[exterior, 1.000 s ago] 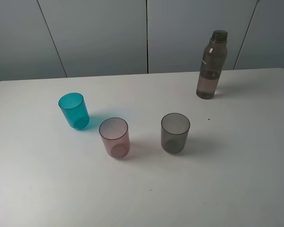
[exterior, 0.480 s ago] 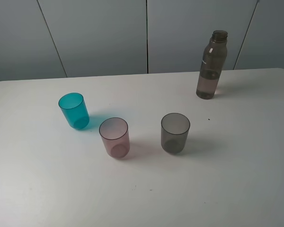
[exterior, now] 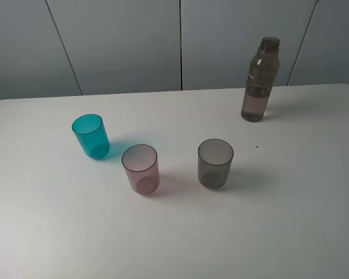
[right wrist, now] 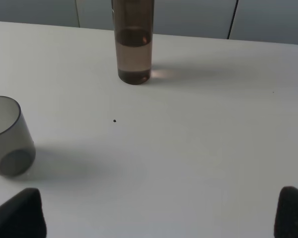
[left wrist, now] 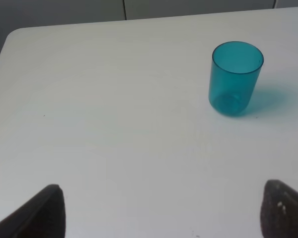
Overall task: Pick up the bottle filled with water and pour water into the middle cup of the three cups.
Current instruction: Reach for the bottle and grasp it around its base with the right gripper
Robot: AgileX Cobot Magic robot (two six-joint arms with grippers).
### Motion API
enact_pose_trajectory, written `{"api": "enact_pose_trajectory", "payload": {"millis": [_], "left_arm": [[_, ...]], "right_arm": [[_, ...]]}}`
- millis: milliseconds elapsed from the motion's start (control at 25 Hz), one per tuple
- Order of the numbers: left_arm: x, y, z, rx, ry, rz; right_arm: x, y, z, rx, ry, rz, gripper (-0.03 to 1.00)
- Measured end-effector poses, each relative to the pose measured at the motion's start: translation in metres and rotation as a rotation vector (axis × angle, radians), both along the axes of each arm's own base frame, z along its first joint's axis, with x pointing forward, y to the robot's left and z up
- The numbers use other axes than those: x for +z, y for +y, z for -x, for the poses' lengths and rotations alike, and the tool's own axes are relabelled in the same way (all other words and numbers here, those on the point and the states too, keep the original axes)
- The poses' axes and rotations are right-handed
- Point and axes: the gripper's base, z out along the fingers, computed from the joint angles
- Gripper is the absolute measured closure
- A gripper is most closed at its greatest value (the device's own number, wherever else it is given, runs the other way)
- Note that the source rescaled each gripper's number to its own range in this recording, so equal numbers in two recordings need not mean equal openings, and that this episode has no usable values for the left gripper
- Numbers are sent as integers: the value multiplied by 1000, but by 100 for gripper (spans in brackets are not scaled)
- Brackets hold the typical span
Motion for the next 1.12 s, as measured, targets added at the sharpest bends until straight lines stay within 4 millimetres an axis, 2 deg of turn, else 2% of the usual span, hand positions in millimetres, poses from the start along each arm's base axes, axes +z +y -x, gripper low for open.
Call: {"api": "enact_pose_trajectory", "payload": {"millis": [280,440,720,920,1120], "left_arm": [[0,0,0,0,0,0],[0,0,0,0,0,0],[0,0,0,0,0,0],[0,0,0,0,0,0],[0,0,0,0,0,0]], "right_arm": [[0,1,0,9,6,-13,-3],[10,4,-12,26,77,-37,-3],[45,5,-57,15,181,-28,-3],[49,5,-102,0,181,-24,-3],[49,7,-146,-11,90,-74,-3]]}}
